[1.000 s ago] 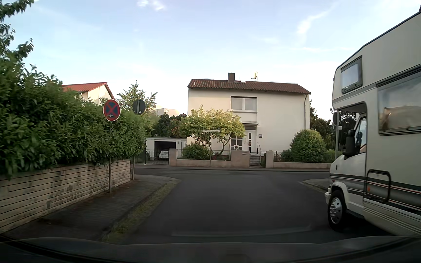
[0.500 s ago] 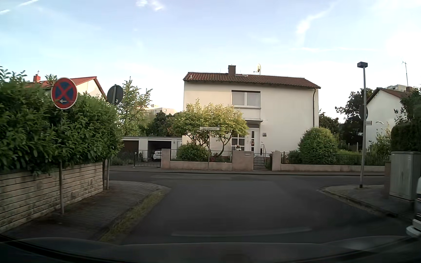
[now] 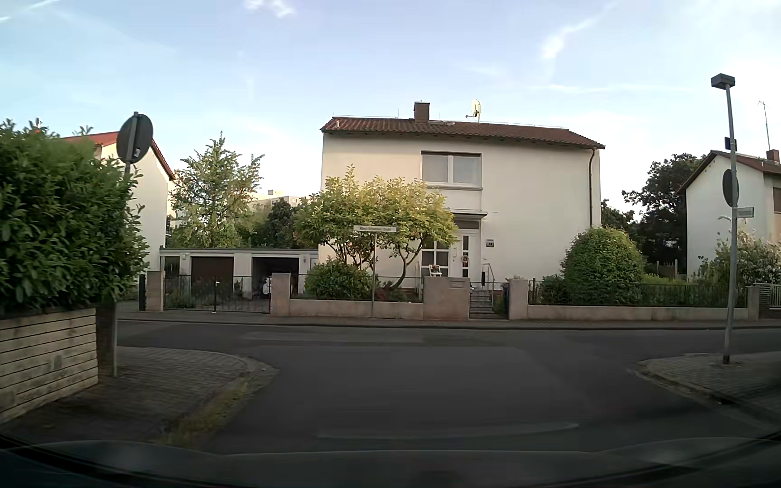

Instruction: Follow the waypoints while adhering to traffic rules and regulations

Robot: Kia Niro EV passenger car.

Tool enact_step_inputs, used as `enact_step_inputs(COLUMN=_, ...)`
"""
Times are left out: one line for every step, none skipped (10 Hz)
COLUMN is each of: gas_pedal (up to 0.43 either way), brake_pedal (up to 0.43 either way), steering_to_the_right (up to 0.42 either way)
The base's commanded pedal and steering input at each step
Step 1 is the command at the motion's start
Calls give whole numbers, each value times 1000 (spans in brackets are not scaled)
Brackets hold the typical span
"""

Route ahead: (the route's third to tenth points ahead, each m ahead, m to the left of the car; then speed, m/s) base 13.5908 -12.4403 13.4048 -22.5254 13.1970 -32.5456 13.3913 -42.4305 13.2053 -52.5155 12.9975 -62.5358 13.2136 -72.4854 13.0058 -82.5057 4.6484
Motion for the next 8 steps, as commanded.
enact_step_inputs(gas_pedal=0, brake_pedal=213, steering_to_the_right=81)
enact_step_inputs(gas_pedal=0, brake_pedal=213, steering_to_the_right=87)
enact_step_inputs(gas_pedal=0, brake_pedal=213, steering_to_the_right=93)
enact_step_inputs(gas_pedal=0, brake_pedal=213, steering_to_the_right=97)
enact_step_inputs(gas_pedal=0, brake_pedal=213, steering_to_the_right=107)
enact_step_inputs(gas_pedal=0, brake_pedal=207, steering_to_the_right=122)
enact_step_inputs(gas_pedal=0, brake_pedal=213, steering_to_the_right=138)
enact_step_inputs(gas_pedal=0, brake_pedal=213, steering_to_the_right=162)
